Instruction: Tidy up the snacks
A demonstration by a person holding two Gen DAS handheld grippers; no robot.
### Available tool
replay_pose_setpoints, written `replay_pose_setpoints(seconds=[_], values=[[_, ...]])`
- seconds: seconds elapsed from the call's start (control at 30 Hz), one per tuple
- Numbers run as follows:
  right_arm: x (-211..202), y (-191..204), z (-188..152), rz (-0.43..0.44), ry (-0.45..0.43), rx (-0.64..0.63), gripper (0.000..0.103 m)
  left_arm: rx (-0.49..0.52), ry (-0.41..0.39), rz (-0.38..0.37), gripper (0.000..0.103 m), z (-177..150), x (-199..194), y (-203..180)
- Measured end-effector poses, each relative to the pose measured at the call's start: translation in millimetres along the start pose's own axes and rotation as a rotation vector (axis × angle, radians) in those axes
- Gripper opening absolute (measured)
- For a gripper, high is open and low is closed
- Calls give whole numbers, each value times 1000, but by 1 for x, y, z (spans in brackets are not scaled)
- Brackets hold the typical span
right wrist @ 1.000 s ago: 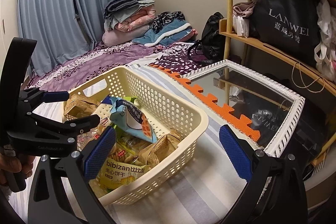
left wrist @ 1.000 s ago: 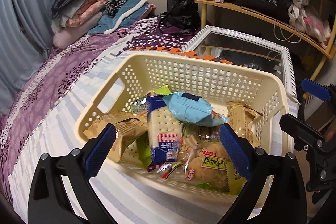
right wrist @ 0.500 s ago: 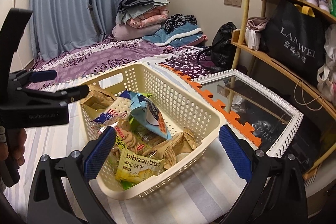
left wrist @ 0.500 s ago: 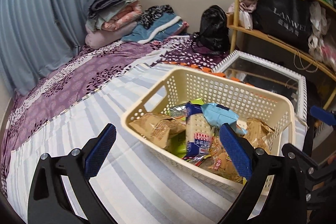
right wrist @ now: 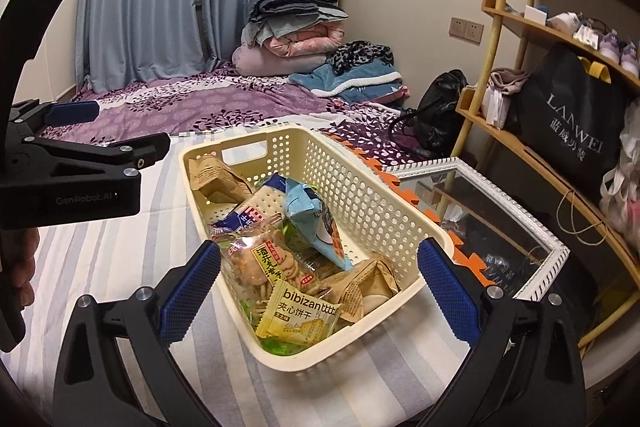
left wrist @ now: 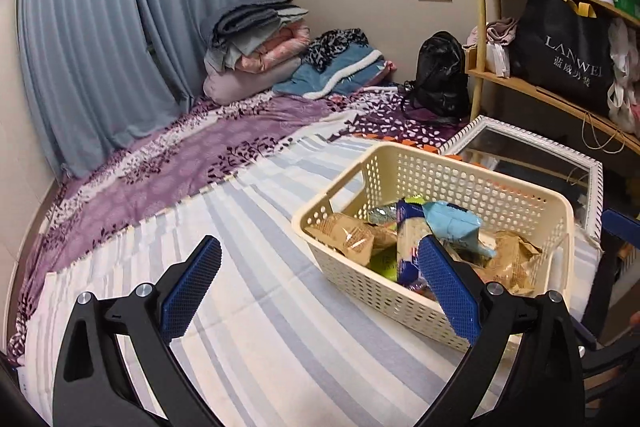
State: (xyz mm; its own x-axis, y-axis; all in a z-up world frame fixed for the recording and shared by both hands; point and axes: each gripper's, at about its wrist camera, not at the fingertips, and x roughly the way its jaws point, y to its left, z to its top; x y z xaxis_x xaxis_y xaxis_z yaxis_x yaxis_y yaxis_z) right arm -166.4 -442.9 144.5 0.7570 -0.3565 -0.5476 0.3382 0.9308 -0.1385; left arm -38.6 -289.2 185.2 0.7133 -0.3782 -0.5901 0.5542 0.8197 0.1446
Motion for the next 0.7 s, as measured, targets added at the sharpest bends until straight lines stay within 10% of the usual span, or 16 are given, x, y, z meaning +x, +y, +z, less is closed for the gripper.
replay_pose_setpoints(seconds=[0.7], values=[[1,4,-15,-19,43,-13,98,335,6,82,100,-23,4,-51]])
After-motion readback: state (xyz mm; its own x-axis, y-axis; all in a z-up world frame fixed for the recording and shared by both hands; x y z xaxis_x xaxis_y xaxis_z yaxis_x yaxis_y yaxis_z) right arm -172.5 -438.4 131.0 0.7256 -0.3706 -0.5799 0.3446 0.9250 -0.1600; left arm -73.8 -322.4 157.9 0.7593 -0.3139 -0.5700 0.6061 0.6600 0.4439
